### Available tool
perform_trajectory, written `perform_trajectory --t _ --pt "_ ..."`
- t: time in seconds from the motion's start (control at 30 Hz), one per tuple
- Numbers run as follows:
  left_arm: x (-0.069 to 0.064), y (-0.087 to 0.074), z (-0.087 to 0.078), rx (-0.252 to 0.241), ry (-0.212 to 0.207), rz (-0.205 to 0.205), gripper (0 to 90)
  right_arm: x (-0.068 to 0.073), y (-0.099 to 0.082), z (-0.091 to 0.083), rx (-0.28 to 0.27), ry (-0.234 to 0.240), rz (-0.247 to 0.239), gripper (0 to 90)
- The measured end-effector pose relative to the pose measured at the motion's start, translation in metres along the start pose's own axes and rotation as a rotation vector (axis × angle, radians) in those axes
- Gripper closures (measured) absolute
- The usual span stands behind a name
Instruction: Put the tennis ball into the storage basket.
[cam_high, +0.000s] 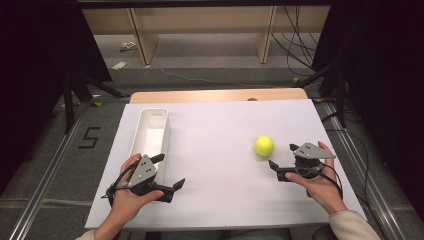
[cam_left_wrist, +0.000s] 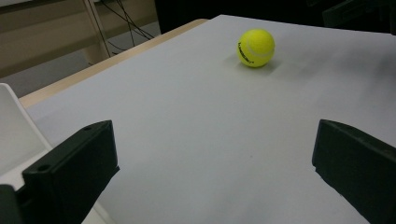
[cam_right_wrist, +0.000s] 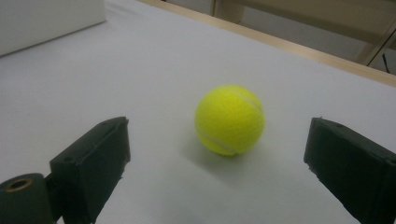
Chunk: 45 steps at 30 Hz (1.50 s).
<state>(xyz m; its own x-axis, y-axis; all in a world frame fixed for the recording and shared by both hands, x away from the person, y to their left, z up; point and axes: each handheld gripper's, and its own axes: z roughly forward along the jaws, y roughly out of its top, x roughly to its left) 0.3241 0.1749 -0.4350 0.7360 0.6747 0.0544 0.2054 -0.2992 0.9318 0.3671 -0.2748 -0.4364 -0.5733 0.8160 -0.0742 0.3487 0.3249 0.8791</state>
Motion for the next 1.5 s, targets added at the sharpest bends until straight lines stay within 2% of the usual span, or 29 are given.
perform_trajectory --t 0.23,0.9,1.5 --pt "0.0 0.0 0.0 0.002 -0.001 0.006 0.0 0.0 0.002 0.01 0.015 0.001 0.005 5.5" --pt "0.0 0.0 0.0 -0.001 -0.002 0.004 0.0 -0.007 0.01 0.052 0.065 -0.003 0.018 5.4" --pt "0.001 0.0 0.0 -0.002 -0.002 0.003 0.0 -0.013 0.011 0.078 0.108 -0.014 0.028 6.6"
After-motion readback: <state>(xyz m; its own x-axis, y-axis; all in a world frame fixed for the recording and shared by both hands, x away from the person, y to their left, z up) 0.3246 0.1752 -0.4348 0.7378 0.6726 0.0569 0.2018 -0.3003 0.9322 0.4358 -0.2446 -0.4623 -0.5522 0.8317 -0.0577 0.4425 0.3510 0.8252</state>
